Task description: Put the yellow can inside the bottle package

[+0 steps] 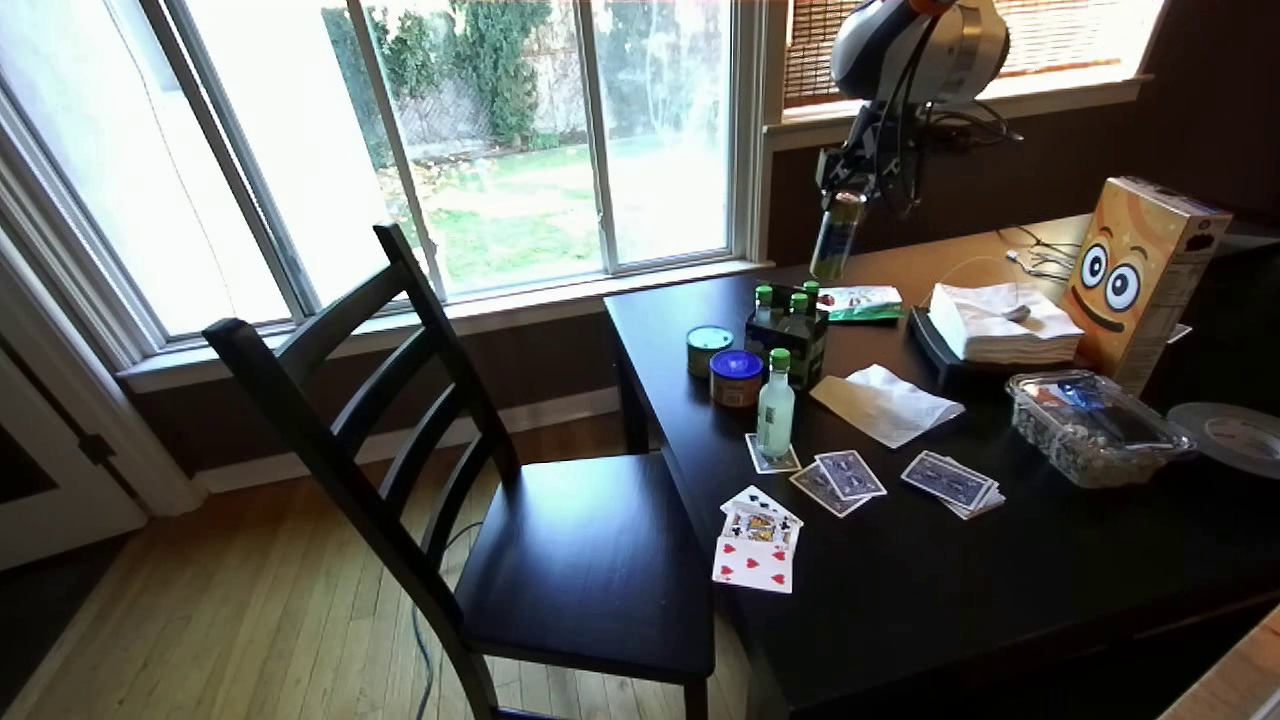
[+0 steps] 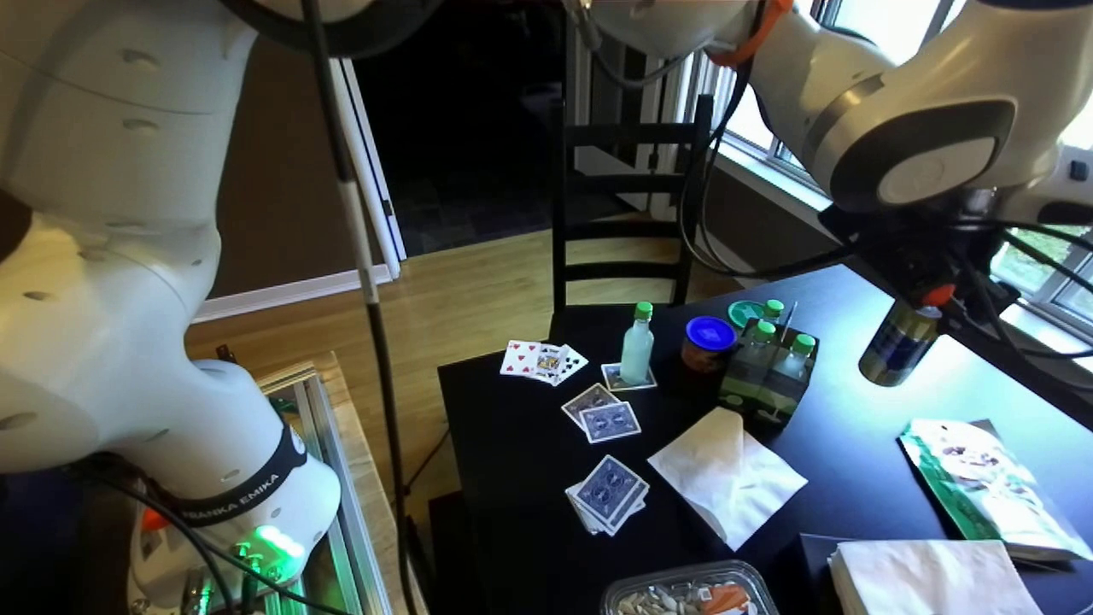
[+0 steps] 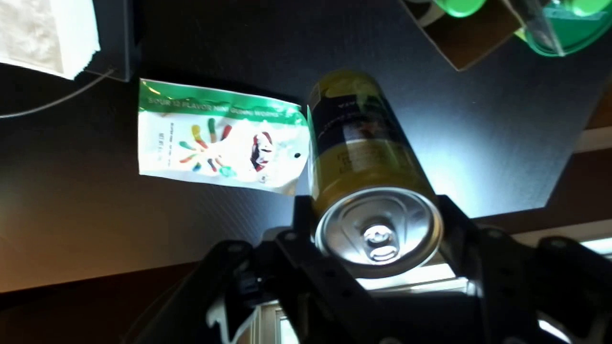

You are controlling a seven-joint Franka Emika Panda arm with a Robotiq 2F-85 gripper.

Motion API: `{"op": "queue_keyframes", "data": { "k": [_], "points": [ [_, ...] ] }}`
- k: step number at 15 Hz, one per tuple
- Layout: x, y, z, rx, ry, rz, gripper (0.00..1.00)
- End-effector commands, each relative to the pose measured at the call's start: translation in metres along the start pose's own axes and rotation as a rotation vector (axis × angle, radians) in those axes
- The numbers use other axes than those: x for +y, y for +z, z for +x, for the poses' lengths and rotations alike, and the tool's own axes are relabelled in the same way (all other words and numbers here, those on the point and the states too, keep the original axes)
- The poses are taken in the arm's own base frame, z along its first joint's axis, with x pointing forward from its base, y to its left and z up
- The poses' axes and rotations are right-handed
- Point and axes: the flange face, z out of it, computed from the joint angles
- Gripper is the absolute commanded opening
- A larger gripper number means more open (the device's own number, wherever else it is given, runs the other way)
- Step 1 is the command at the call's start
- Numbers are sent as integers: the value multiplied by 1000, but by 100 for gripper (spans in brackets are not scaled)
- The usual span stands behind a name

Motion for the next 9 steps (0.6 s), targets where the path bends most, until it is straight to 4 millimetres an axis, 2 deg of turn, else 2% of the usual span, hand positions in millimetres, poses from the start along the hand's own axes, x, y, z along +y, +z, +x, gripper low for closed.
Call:
{"op": "queue_keyframes", "data": {
  "k": [1, 4, 9],
  "points": [
    [-34, -25, 5, 5, 17, 65, 38],
    [-55, -18, 4, 5, 17, 97, 38],
    [-68, -4, -8, -44, 11, 123, 38]
  ]
}}
